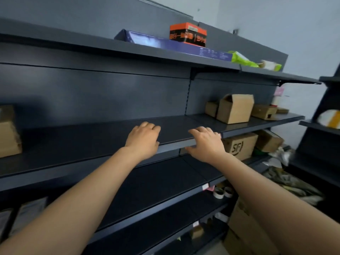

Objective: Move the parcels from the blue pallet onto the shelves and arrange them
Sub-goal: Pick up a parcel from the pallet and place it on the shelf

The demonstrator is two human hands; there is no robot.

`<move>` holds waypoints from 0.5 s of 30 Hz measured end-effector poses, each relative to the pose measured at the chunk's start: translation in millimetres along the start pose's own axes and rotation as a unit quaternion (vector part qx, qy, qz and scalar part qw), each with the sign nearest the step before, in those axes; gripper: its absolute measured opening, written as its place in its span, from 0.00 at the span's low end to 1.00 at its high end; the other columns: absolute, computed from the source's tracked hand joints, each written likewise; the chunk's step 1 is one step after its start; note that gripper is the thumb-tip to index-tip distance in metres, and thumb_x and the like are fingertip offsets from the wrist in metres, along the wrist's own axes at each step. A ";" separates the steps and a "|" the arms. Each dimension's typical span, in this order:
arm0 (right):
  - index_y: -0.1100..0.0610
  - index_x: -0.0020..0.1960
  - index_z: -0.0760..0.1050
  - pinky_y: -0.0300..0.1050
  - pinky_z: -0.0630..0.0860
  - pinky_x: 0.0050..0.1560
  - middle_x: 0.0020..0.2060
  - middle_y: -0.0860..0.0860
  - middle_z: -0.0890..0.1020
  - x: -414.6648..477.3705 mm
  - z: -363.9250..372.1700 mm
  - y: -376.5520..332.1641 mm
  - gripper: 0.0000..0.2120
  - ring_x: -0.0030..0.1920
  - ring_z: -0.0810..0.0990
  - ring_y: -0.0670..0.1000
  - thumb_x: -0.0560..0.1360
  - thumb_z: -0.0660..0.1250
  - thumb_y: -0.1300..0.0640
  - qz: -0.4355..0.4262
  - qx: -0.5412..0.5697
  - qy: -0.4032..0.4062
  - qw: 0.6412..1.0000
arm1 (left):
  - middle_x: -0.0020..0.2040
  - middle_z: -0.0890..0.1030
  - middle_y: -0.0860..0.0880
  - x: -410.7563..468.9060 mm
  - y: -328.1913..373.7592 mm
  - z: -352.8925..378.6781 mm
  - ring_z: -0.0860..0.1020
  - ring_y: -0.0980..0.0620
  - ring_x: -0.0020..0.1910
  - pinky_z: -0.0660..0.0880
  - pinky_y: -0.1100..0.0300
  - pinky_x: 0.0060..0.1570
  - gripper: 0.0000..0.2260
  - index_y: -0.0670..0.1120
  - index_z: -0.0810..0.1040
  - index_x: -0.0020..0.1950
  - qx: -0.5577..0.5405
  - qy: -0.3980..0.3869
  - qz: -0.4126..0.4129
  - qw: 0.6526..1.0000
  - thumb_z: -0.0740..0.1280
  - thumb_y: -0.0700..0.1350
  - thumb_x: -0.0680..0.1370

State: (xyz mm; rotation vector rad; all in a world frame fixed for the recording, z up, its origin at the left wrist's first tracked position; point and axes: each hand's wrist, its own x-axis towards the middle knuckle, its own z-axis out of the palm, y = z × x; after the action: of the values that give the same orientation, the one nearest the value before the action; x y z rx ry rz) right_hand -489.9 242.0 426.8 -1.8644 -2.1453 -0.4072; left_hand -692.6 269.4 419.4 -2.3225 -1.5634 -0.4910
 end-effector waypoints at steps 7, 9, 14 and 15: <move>0.51 0.72 0.65 0.54 0.66 0.63 0.66 0.54 0.71 -63.0 -18.8 105.1 0.29 0.67 0.67 0.57 0.75 0.64 0.40 0.064 -0.041 -0.025 0.997 | 0.65 0.73 0.49 16.5 114.2 7.6 0.68 0.47 0.66 0.67 0.51 0.63 0.17 0.46 0.70 0.66 -0.038 0.003 0.047 0.998 0.63 0.48 0.79; 0.50 0.73 0.64 0.55 0.66 0.64 0.67 0.54 0.71 -82.6 -23.7 132.3 0.30 0.68 0.67 0.57 0.75 0.65 0.40 0.085 -0.051 -0.032 0.995 | 0.65 0.73 0.48 18.8 147.3 10.1 0.68 0.47 0.66 0.68 0.51 0.63 0.17 0.46 0.70 0.66 -0.047 0.002 0.062 0.997 0.63 0.48 0.79; 0.50 0.71 0.66 0.54 0.67 0.63 0.65 0.53 0.72 -132.2 -33.8 196.3 0.29 0.67 0.68 0.57 0.75 0.65 0.41 0.125 -0.068 -0.049 0.989 | 0.64 0.73 0.47 20.9 229.3 16.2 0.68 0.46 0.66 0.69 0.50 0.63 0.17 0.46 0.71 0.65 -0.068 -0.002 0.102 0.992 0.63 0.49 0.78; 0.51 0.71 0.66 0.54 0.68 0.63 0.65 0.54 0.72 -142.1 -35.6 207.7 0.28 0.67 0.68 0.57 0.75 0.65 0.41 0.133 -0.072 -0.052 0.987 | 0.65 0.73 0.47 20.8 244.2 17.6 0.68 0.46 0.66 0.69 0.50 0.63 0.17 0.46 0.71 0.66 -0.072 -0.003 0.111 0.991 0.63 0.49 0.78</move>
State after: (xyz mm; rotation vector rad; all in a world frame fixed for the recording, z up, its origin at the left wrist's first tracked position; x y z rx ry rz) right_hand -264.2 125.9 412.9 -2.2626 -1.9347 -0.4246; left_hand -456.3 205.3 399.3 -2.5701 -1.2875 -0.5575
